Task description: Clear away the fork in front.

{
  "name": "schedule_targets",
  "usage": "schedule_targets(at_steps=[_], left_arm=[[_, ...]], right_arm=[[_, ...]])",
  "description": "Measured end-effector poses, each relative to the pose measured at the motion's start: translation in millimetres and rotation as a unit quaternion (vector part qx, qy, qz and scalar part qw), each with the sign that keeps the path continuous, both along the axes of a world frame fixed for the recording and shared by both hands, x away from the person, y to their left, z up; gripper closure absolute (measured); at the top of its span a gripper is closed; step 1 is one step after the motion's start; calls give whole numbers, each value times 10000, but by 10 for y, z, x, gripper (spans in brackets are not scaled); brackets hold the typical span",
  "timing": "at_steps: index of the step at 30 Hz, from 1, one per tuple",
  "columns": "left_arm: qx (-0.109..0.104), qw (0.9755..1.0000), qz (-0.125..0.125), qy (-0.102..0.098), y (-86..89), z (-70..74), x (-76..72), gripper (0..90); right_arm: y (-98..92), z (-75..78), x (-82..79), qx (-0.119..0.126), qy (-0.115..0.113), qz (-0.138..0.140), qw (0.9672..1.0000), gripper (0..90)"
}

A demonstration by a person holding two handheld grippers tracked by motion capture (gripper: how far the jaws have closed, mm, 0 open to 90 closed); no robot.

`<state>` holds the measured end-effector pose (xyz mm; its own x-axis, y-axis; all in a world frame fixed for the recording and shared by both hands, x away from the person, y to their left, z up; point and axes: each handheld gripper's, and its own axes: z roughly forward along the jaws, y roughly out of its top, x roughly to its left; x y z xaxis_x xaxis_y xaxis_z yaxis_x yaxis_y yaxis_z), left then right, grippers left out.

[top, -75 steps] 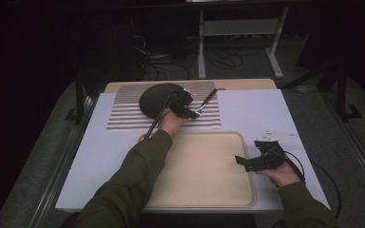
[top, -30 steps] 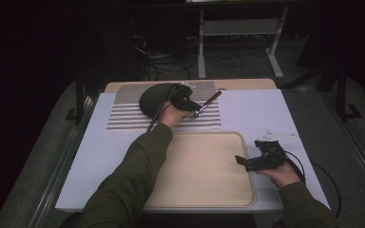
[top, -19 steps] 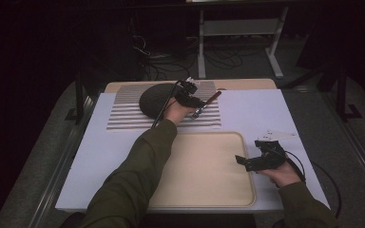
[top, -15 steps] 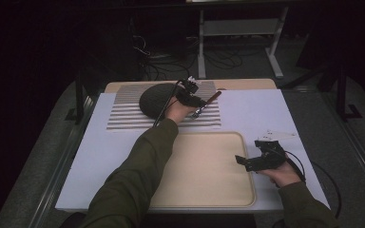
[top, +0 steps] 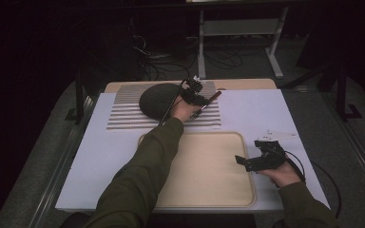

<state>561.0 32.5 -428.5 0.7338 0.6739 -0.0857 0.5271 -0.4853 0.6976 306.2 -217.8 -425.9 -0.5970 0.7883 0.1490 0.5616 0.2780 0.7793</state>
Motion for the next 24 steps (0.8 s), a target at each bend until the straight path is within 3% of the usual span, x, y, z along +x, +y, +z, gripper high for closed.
schedule_targets(at_steps=[18,24], left_arm=[[300,9995,25,41,-111,-143,74,681],[304,9995,62,36,-123,-181,98,703]], right_arm=[[-20,1,-4,30,0,-16,10000,0],[-23,1,-4,36,2,-19,10000,0]])
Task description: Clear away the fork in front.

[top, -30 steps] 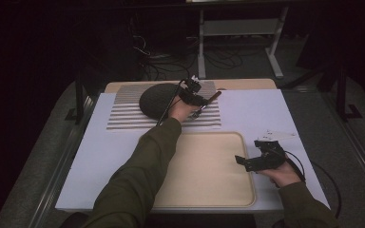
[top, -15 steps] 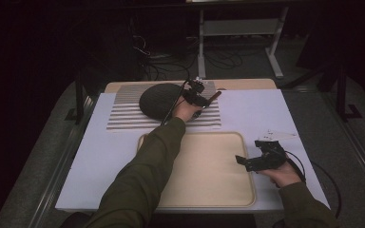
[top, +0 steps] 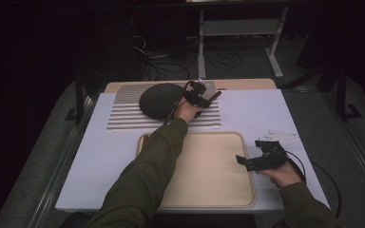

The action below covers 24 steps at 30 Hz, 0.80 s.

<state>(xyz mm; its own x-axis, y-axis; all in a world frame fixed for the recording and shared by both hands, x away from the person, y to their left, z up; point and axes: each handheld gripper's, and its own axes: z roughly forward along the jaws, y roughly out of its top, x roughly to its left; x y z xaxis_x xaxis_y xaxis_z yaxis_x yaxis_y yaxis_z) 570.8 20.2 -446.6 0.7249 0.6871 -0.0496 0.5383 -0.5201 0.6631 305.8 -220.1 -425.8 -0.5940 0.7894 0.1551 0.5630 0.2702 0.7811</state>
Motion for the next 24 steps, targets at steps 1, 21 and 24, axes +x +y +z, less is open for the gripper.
schedule_targets(at_steps=[1,21,24], left_arm=[[4,10000,-10,6,-1,-8,4,708],[-43,10000,69,5,-2,-20,33,780],[11,10000,75,1,-12,-12,32,785]], right_arm=[[-2,-1,1,4,-5,-2,10000,0],[-4,-1,-4,9,1,-9,10000,0],[-4,-3,-5,8,3,-9,10000,0]])
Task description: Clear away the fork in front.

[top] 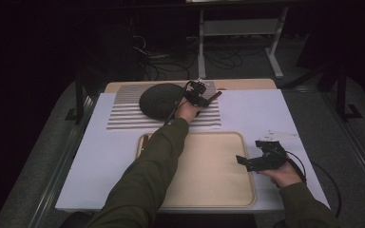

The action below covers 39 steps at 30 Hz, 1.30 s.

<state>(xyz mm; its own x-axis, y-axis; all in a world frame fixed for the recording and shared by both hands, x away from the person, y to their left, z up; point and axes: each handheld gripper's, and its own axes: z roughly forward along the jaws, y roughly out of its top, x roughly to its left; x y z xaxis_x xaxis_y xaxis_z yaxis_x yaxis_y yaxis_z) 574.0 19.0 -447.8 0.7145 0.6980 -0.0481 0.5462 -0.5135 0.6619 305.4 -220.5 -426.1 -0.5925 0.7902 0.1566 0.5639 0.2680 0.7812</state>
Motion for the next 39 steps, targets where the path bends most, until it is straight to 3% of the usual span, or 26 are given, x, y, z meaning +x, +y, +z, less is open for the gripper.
schedule_targets(at_steps=[8,17,30,39], left_arm=[[-19,9999,-9,130,-14,32,3,789],[-119,9999,-49,116,-11,122,-29,789],[-356,9993,-109,88,115,427,-153,788],[-357,9992,-110,107,295,564,-316,787]], right_arm=[[-7,-1,-2,1,6,-4,10000,0],[-5,-1,-5,0,8,-4,10000,0],[3,-3,-7,-21,6,-1,10000,0],[13,-4,-8,-53,6,2,10000,0]])
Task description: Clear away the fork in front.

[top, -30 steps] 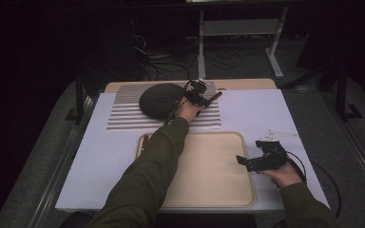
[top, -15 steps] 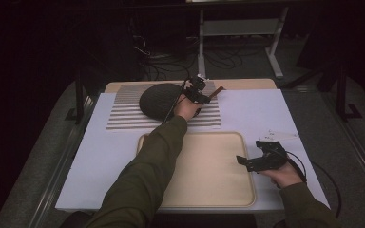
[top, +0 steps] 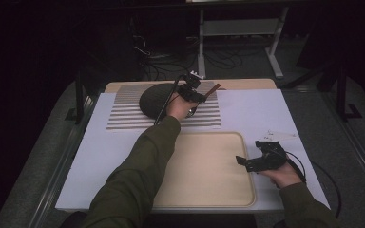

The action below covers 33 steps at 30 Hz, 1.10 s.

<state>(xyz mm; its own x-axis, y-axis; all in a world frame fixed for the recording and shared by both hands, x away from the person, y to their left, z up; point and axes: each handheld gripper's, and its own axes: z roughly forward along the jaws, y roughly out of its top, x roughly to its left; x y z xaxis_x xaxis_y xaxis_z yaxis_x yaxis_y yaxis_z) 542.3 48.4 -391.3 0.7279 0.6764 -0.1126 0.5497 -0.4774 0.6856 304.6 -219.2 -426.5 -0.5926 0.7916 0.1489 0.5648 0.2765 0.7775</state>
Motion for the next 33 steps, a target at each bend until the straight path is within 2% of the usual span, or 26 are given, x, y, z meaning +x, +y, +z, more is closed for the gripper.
schedule_targets(at_steps=[9,13,23,33], left_arm=[[6,10000,-87,10,236,143,-209,787],[-53,9999,-88,24,345,183,-297,787],[-53,10000,-50,37,648,235,-605,787],[-115,9999,17,56,980,265,-981,789]], right_arm=[[13,-5,7,-34,3,16,10000,0],[13,-7,12,-48,10,18,10000,0],[25,-11,15,-75,20,17,10000,0],[46,-6,15,-115,15,21,9999,0]])
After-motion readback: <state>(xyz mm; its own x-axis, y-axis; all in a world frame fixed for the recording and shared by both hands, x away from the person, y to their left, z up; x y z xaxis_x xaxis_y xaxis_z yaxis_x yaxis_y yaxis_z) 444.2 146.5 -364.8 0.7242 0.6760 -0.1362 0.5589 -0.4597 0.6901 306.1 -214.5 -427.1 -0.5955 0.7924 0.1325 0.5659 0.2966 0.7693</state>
